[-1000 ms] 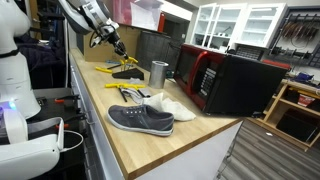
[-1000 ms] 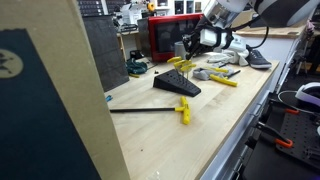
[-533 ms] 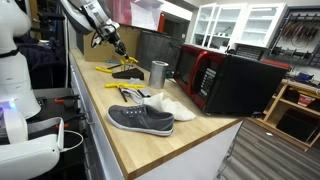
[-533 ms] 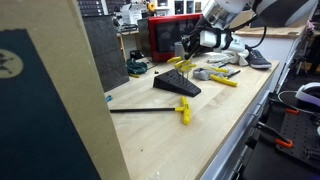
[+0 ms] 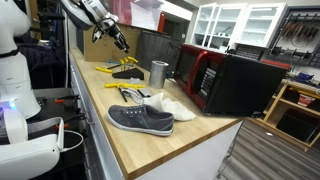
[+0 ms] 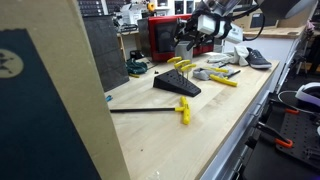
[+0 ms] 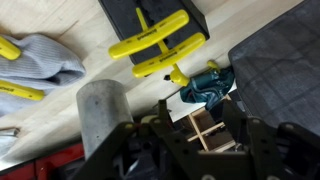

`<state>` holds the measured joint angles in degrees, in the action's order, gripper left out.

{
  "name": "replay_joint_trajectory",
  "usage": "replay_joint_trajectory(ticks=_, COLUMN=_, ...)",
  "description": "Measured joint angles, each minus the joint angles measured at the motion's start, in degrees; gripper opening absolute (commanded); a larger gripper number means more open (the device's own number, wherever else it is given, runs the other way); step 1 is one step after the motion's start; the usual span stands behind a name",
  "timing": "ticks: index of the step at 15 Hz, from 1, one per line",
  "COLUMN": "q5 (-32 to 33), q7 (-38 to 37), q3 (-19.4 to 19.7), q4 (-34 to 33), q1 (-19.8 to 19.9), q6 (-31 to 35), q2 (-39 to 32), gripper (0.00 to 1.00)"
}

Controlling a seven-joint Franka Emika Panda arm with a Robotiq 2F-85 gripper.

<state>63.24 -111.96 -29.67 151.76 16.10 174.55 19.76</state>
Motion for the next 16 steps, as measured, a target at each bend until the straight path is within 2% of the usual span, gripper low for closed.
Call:
replay_joint_trajectory(ticks=1, q5=-0.45, q7=-0.18, q3=0.05, q4=-0.19, q1=0.00, q6=0.19, q2=0.89, gripper=0.48)
replay_joint_trajectory(ticks=2, q5=-1.13, q7=-0.83, q3=0.13, q4=-0.53, q1=0.05, q6=0.19, q2=1.42, gripper=0.48)
replay_joint_trajectory(ticks=5, q5=-1.97, q7=-4.30, q3=0.07, q4=-2.10, q1=1.80, q6=0.17, q2=1.80, gripper=0.24)
replay_joint_trajectory(ticks=8, q5=-1.80, q7=-6.30, q3=-1.30, q4=-4.26, q1=6.32, q6=-0.11, q2=1.26, gripper=0.02)
replay_joint_trajectory(ticks=12, q5=-1.54, q7=-7.95, q3=-5.58, q4=-6.98, q1=12.73, q6=-1.14, q2=-1.18, gripper=0.00)
replay_joint_trajectory(ticks=16, q5=-2.19, q7=-8.95, q3=-9.30, q4=-8.67, q1=15.09, q6=-1.94, q2=-6.54, gripper=0.00)
